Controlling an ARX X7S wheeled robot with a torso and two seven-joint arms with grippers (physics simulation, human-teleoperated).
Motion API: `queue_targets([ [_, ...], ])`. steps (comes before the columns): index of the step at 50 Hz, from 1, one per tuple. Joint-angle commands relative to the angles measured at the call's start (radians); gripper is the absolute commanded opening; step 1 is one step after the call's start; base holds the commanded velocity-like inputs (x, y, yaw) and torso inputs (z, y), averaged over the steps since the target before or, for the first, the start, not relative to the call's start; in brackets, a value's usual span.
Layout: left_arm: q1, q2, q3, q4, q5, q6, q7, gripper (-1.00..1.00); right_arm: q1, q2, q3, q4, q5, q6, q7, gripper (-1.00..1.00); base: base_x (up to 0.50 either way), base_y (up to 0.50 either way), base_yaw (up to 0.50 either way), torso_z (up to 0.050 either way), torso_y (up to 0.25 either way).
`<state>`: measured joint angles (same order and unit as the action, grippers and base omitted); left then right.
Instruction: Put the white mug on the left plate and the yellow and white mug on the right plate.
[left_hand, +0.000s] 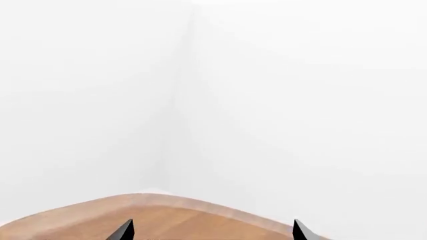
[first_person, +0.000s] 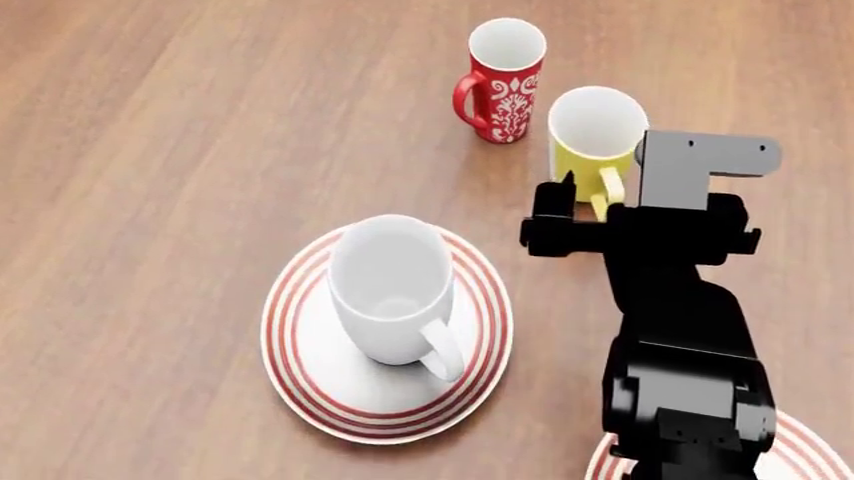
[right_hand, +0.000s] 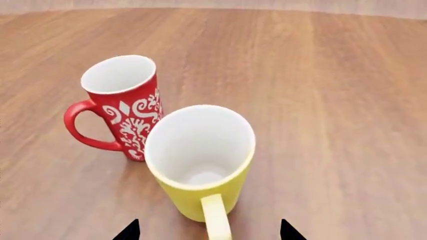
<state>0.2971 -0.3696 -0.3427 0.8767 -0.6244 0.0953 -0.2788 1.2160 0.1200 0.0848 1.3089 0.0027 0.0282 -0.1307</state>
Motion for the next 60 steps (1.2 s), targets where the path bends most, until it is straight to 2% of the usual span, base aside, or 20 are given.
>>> queue_targets([
  [1, 0.009, 0.000, -0.003, -0.001, -0.014, 0.012, 0.002, 1.00, 0.014, -0.001, 0.008, 0.000, 0.004, -0.046, 0.007, 1.00, 0.00, 0.00, 0.00, 0.000, 0.000],
  [10, 0.007, -0.004, -0.001, 0.001, 0.006, 0.012, -0.002, 1.00, 0.012, 0.001, 0.014, 0.000, 0.005, -0.059, 0.007, 1.00, 0.00, 0.00, 0.00, 0.000, -0.009],
  [19, 0.005, -0.012, 0.001, 0.000, 0.003, 0.008, -0.004, 1.00, 0.013, 0.004, 0.023, 0.000, 0.005, -0.060, 0.009, 1.00, 0.00, 0.00, 0.00, 0.001, -0.250],
  [28, 0.003, -0.012, -0.001, -0.003, 0.006, 0.011, -0.009, 1.00, 0.007, -0.004, 0.019, 0.000, 0.000, -0.058, 0.004, 1.00, 0.00, 0.00, 0.00, 0.000, 0.000],
  [33, 0.006, -0.013, -0.003, -0.004, -0.007, 0.017, -0.007, 1.00, 0.008, -0.005, 0.017, 0.000, -0.001, -0.055, 0.000, 1.00, 0.00, 0.00, 0.00, 0.000, -0.232],
  [60, 0.014, -0.012, -0.003, -0.005, -0.001, 0.028, -0.017, 1.00, 0.025, -0.002, 0.043, -0.001, 0.013, -0.146, -0.023, 1.00, 0.00, 0.00, 0.00, 0.000, -0.007],
])
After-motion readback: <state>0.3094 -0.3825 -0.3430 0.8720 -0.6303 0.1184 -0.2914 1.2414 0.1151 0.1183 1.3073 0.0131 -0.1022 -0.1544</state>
